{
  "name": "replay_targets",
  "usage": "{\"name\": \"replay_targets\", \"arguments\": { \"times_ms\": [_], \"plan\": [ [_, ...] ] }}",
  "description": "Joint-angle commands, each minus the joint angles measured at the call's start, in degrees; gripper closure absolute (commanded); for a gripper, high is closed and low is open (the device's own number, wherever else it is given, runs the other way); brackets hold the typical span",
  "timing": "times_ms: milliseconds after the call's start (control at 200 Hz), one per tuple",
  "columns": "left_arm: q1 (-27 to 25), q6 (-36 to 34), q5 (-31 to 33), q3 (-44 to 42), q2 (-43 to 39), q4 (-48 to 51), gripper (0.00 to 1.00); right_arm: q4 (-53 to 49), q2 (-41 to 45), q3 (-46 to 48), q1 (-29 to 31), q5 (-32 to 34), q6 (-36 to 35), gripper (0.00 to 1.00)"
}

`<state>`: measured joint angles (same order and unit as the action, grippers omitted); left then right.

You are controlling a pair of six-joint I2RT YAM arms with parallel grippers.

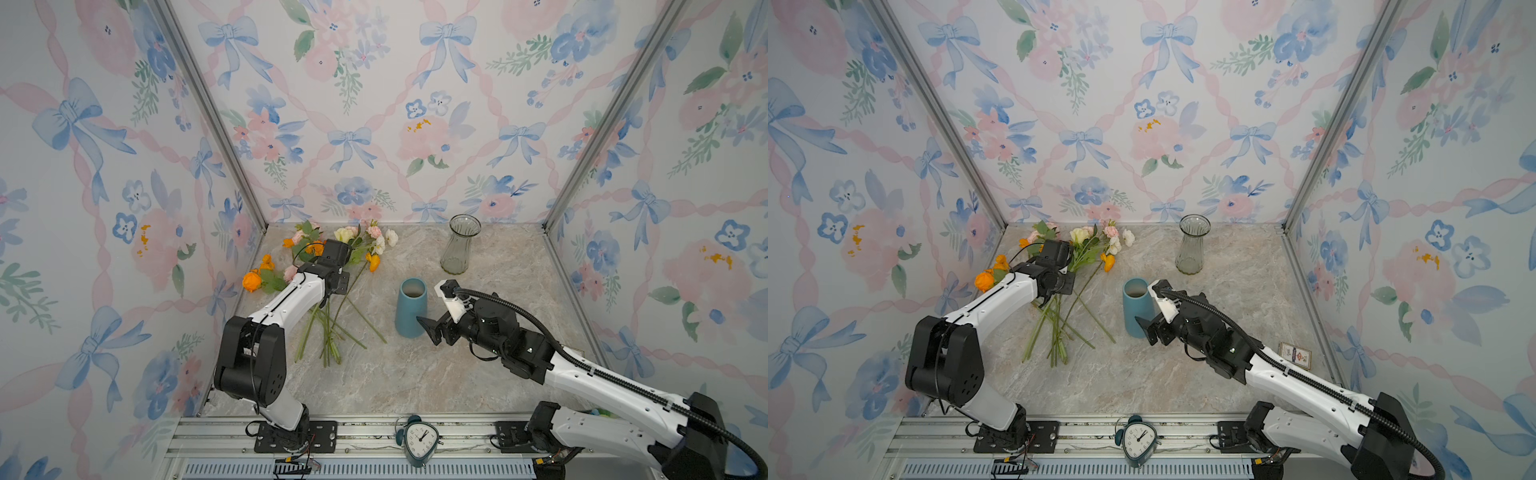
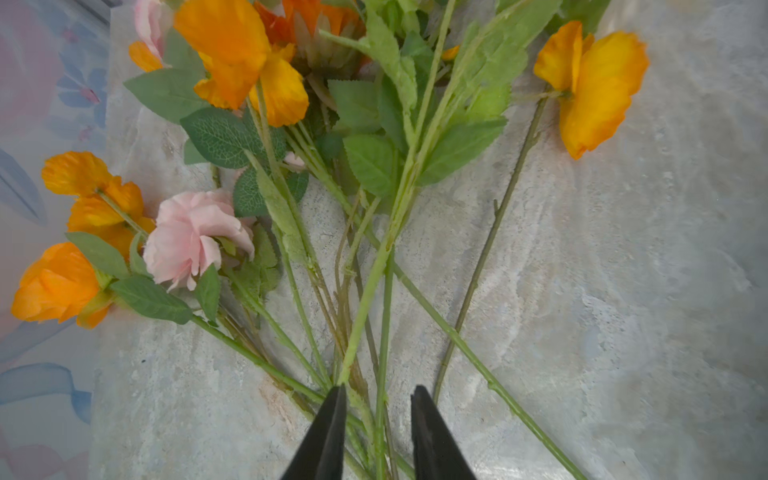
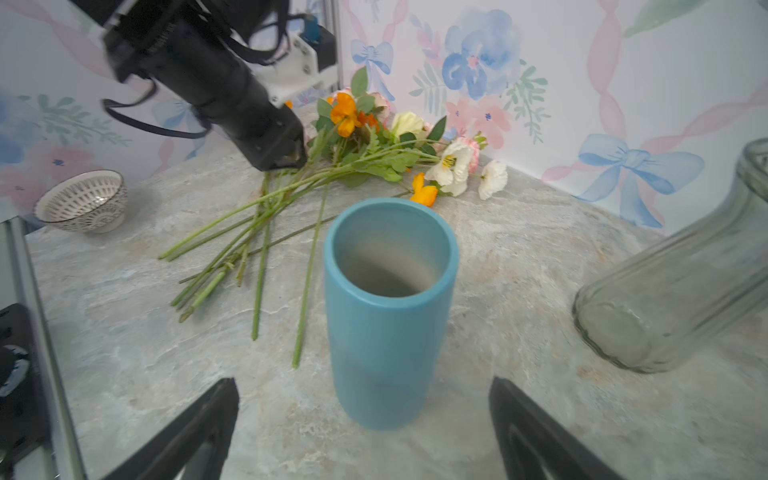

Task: Arrange the flowers into the vase
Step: 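Set the teal vase down, release it, and lower the left gripper onto the stems, then close the left gripper around a white flower stem in the pile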

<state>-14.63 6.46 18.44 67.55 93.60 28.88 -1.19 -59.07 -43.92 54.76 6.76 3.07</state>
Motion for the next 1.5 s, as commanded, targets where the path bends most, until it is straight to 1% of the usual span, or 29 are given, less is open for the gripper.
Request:
{"name": "replay_targets", "arguments": {
  "times_ms": [0,120,200,265,410,510,615,765,1045,1220,1495],
  "plan": [
    [1.73,-2.81,1.09,2.44,2.05,1.00,0.74,-3.94,-0.45,-3.32,5.97,5.51,3.25,0.03],
    [2.84,-4.78,-0.01,3.46,3.80,0.53,0.74,1.22,-5.44,-4.24,13.23,9.28,-0.75,0.03],
    [3.36,-5.30,-0.12,3.94,5.02,-0.06,0.74,4.68,-10.82,-5.84,15.79,10.45,-2.66,0.03],
    [3.86,-5.53,-1.19,4.23,6.21,-0.55,0.74,8.97,-14.95,-5.82,16.75,10.93,-3.70,0.03],
    [4.34,-5.83,-1.97,4.52,8.16,-1.32,0.75,21.87,-21.70,-1.03,17.60,11.34,-4.94,0.03],
    [4.96,-5.99,-3.31,4.35,8.26,-2.47,0.75,23.05,-23.54,-0.48,18.73,12.12,-6.45,0.03],
    [6.13,-6.08,-7.16,4.77,8.86,-3.09,0.75,26.04,-23.30,1.68,19.33,12.38,-5.69,0.03],
    [6.73,-6.39,-8.53,4.26,9.87,-3.31,0.74,30.25,-23.37,5.52,19.27,13.43,-5.53,0.03],
    [6.59,-6.61,-10.58,3.65,10.22,-3.35,0.73,28.92,-26.05,3.63,18.98,10.37,-3.95,0.03],
    [6.22,-6.67,-9.97,3.64,11.00,-3.34,0.71,28.83,-26.34,3.49,18.66,8.91,-3.16,0.03],
    [5.67,-6.63,-8.36,3.81,11.92,-3.25,0.71,27.56,-26.80,2.96,17.41,8.36,-2.93,0.03]
  ]
}}
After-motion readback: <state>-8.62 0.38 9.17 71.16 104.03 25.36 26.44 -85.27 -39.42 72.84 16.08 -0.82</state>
